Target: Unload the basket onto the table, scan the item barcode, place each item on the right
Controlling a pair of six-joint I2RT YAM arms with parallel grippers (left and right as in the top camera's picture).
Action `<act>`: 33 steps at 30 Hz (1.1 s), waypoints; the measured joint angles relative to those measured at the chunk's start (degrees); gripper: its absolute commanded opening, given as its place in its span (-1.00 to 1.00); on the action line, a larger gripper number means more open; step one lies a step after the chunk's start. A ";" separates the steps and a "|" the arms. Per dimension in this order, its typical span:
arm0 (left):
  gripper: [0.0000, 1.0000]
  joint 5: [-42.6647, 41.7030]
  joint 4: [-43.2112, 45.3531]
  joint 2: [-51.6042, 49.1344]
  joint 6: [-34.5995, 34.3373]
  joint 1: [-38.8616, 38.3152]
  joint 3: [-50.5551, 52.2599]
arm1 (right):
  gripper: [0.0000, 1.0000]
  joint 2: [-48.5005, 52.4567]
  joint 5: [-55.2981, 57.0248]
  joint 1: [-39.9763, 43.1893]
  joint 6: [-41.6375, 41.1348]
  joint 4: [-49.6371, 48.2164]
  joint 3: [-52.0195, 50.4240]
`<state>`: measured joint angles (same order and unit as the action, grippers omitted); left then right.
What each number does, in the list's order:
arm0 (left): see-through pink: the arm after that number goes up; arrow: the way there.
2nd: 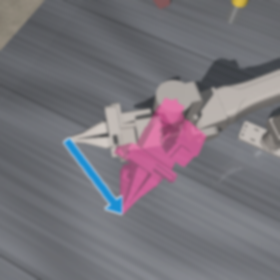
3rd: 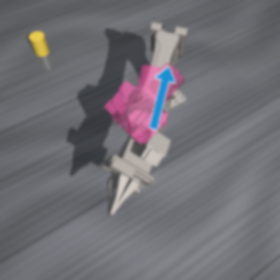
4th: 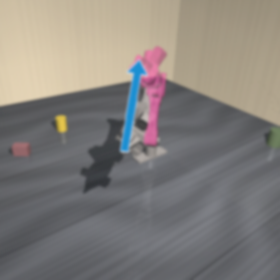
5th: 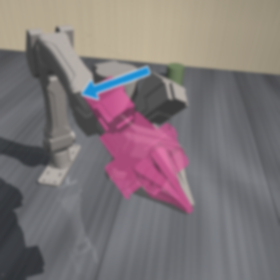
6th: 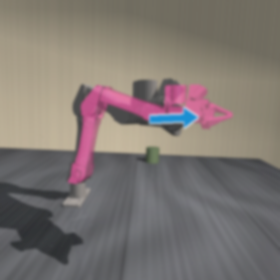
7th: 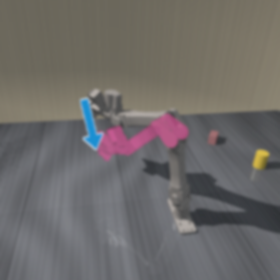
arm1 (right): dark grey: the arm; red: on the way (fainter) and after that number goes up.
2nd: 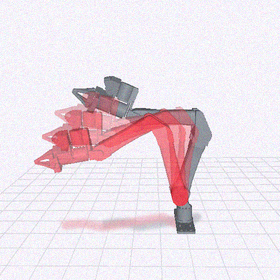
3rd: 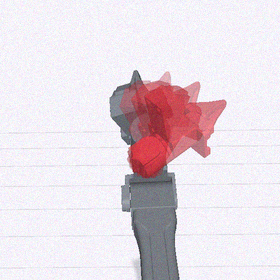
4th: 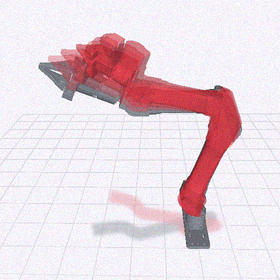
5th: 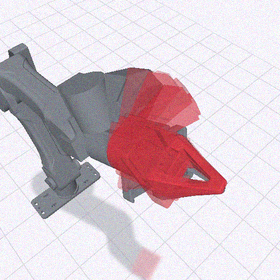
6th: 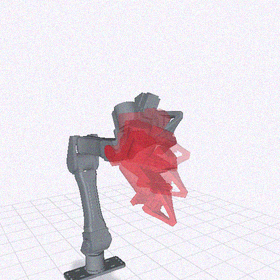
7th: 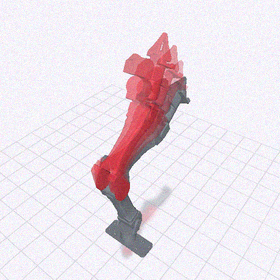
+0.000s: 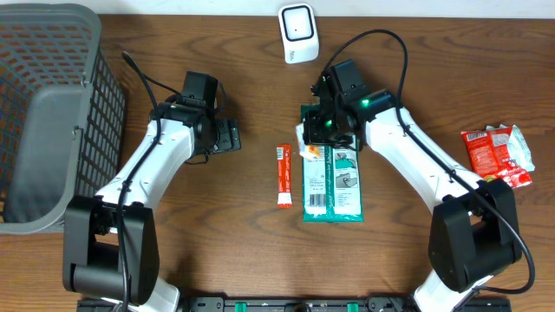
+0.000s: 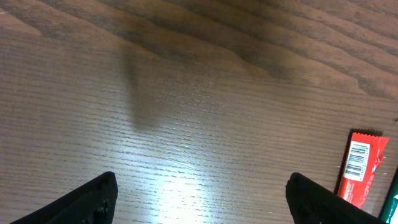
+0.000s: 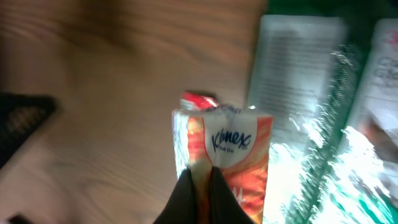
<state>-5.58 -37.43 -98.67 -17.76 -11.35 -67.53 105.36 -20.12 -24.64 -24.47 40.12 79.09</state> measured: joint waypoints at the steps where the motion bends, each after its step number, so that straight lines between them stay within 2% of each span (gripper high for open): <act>1: 0.75 0.00 -0.04 0.00 0.00 0.02 0.00 | -0.97 -0.02 -1.62 0.02 0.33 -2.56 -1.05; 4: 0.75 0.00 0.02 0.00 0.00 0.00 0.00 | -0.98 -0.02 -8.59 -0.02 0.20 -15.21 -8.57; 8: 0.74 0.02 0.04 0.02 0.00 0.00 0.00 | -0.98 0.00 -11.87 0.17 -3.45 -29.86 -17.51; 11: 0.74 0.02 0.04 0.00 0.00 0.00 0.00 | -0.95 0.00 -12.98 0.68 -5.55 -35.43 -22.51; 15: 0.75 0.00 0.00 0.00 0.00 0.00 0.00 | -0.86 0.00 -13.55 0.96 -6.95 -38.03 -25.11; 21: 0.74 0.00 0.00 0.02 0.00 0.00 0.00 | -0.49 0.00 -13.51 1.09 -7.78 -38.29 -25.29; 26: 0.75 0.00 0.00 0.00 0.00 0.00 0.00 | -0.30 0.00 -13.33 3.19 -6.93 -37.51 -25.38; 33: 0.75 0.00 0.00 0.00 0.00 0.00 0.00 | -0.22 0.00 -13.31 3.48 -5.09 -36.96 -25.40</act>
<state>-5.58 -37.43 -98.67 -17.76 -11.35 -67.53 105.36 -33.43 -21.17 -29.56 3.16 53.69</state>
